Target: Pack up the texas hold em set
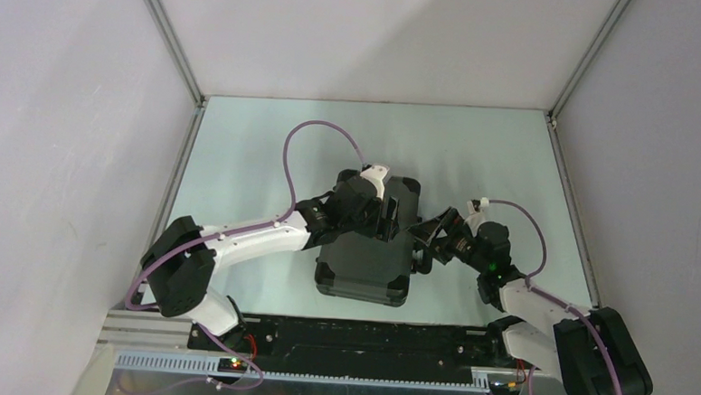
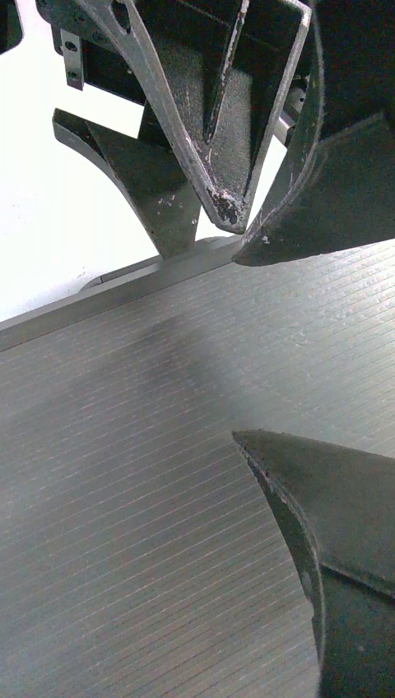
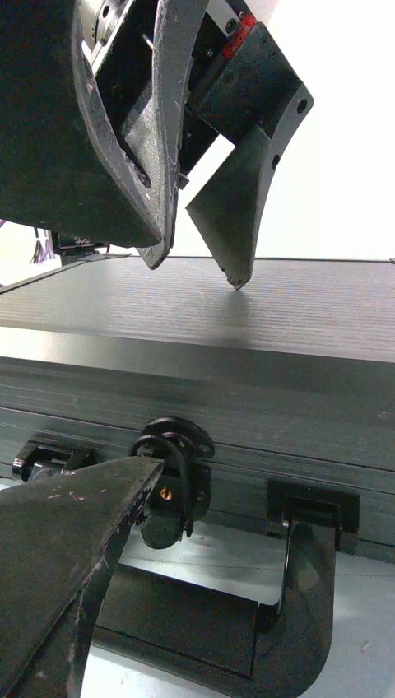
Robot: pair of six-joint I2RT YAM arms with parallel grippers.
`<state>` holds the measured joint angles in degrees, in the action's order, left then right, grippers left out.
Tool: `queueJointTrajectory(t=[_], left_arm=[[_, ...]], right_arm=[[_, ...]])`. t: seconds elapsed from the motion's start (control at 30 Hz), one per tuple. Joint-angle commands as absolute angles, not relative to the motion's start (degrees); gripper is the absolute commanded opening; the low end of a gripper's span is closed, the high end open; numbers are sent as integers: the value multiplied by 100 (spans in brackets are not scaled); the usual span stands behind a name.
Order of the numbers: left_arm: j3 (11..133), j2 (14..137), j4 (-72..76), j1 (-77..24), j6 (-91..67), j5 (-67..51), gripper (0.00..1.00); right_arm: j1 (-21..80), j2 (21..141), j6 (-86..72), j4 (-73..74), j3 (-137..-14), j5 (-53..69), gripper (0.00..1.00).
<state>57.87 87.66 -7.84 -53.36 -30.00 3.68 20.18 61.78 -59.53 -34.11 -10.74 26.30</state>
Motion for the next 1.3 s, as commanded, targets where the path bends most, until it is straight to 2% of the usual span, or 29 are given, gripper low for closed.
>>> queueJointTrajectory(t=[0.0, 1.27], left_arm=[[5427, 9124, -1771, -5428, -3172, 81, 78], [5464, 9148, -1777, -5423, -3181, 72, 78]], right_arm=[[2175, 5983, -6157, -3975, -1311, 3016, 100], [2257, 5858, -6295, -4199, -1336, 3219, 99]])
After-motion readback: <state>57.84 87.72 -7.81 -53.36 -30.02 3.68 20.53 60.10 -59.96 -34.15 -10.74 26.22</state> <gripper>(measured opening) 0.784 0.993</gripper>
